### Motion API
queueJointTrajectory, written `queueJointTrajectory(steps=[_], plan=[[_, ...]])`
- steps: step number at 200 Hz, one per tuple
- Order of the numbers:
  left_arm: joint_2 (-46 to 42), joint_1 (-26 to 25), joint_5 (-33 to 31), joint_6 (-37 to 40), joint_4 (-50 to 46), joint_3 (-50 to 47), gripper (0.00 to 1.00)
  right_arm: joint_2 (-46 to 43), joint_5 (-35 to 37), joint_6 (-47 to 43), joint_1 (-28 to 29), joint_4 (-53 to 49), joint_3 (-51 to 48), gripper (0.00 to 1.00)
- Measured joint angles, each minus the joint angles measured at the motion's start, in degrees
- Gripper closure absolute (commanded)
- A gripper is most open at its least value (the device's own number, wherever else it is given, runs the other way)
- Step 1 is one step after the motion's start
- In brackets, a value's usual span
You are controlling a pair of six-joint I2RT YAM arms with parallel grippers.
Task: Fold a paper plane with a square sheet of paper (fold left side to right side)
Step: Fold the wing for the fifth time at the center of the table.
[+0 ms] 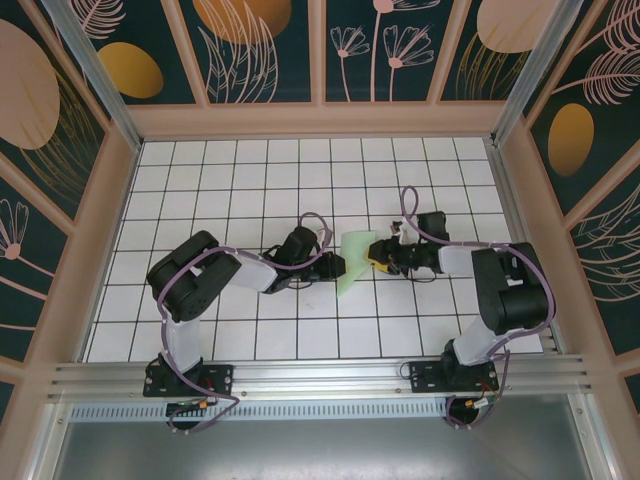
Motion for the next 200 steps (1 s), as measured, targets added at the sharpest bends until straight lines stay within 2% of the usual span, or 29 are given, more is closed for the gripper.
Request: queueJointTrajectory(steps=[26, 63, 82, 200], plan=[[0.02, 0.0, -0.11, 0.0, 0.35, -0.17, 0.82, -3.61, 2.64, -0.24, -3.04, -2.32, -0.46, 0.61], [0.04, 0.0, -0.26, -0.02, 0.68, -0.28, 0.83, -8.41, 7.21, -1.01, -6.8, -5.27, -2.71, 0.77], [0.04, 0.0, -0.42, -0.15, 0.76, -0.37, 0.83, -7.76, 7.17, -0.61, -6.91, -5.16, -4.28, 0.81], [0.35, 0.0, -0.55, -0.37, 0.96, -0.48, 0.89, -0.94, 4.42, 5.2, 0.61, 2.97, -5.77, 0.79]])
